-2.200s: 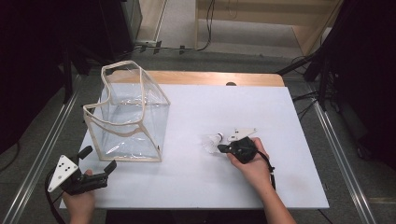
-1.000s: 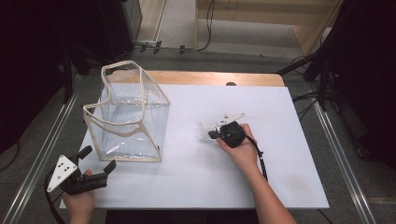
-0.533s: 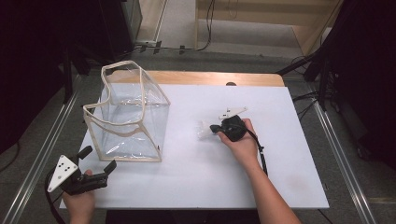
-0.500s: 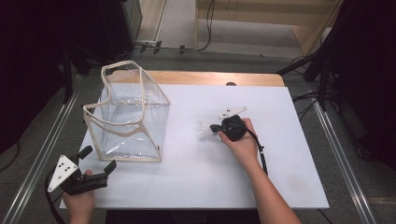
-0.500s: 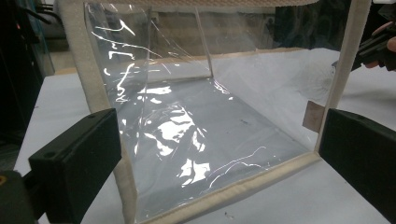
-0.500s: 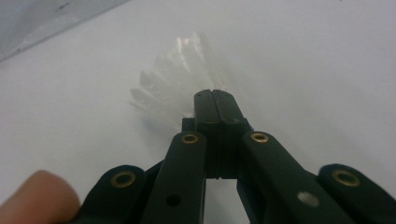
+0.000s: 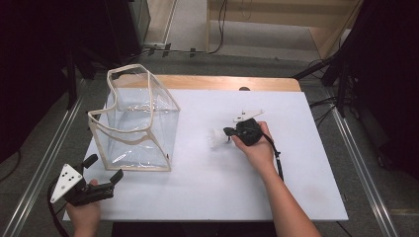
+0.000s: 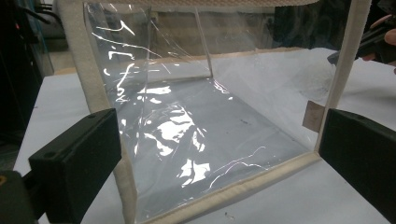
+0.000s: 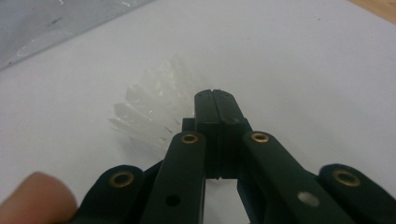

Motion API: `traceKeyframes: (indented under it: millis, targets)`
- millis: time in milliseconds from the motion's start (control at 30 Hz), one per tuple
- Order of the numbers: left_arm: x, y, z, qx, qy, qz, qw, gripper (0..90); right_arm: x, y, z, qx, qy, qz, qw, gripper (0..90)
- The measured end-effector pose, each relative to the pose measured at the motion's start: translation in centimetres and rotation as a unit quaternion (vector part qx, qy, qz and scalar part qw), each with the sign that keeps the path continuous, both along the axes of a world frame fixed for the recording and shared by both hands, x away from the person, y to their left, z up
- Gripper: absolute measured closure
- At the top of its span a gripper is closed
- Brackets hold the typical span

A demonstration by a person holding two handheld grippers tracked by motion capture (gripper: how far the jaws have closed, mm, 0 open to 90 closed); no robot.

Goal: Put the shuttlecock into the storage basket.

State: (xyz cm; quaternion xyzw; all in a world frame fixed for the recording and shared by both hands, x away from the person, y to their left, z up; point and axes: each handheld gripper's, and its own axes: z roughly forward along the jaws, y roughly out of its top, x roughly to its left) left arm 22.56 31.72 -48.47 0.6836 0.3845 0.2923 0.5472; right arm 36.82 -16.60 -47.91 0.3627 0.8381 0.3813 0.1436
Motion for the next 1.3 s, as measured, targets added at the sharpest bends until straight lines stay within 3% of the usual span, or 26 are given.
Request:
traceKeyframes:
  millis: [100,400,600,633,767,833,933,967,1133,1300]
  targets:
    - [0.0,0.0,0.0,-0.001,0.0,0.0,1.0,0.0,0.1,-0.5,0.2,-0.002,-0.002,-0.004,1.0,87.5]
    - [0.0,0.0,0.0,-0.001,0.0,0.0,1.0,0.0,1.1,-1.3,-1.4,-0.032,0.024,-0.032,0.9987,87.6]
    - [0.0,0.0,0.0,0.0,0.0,-0.001,1.0,0.0,-0.8,-1.8,-1.2,-0.023,0.008,-0.037,0.999,87.5]
    - [0.0,0.0,0.0,0.0,0.0,0.0,1.0,0.0,-1.8,-2.1,-1.1,-0.029,0.0,-0.031,0.9991,87.6]
    - [0.0,0.0,0.0,0.0,0.0,0.0,1.0,0.0,-3.3,-2.2,-0.9,-0.025,-0.003,-0.018,0.9995,87.5]
    - [0.0,-0.1,0.0,0.001,0.0,0.0,1.0,0.0,-4.4,-1.9,-1.2,-0.026,-0.001,0.01,0.9996,87.6]
    - [0.0,-0.1,0.0,0.003,0.001,0.001,1.0,0.0,-4.8,-1.3,-1.6,-0.032,0.004,0.031,0.999,87.6]
    - [0.0,-0.1,0.0,0.003,0.001,0.001,1.0,0.0,-4.9,-0.7,-1.9,-0.036,0.006,0.051,0.9981,87.5]
    - [0.0,-0.1,0.0,0.003,0.0,0.002,1.0,0.0,-4.7,0.3,-1.9,-0.032,0.006,0.059,0.9977,87.6]
    - [0.0,-0.1,0.0,0.0,0.0,0.001,1.0,0.0,-3.4,1.3,-1.9,-0.036,0.004,0.06,0.9975,87.5]
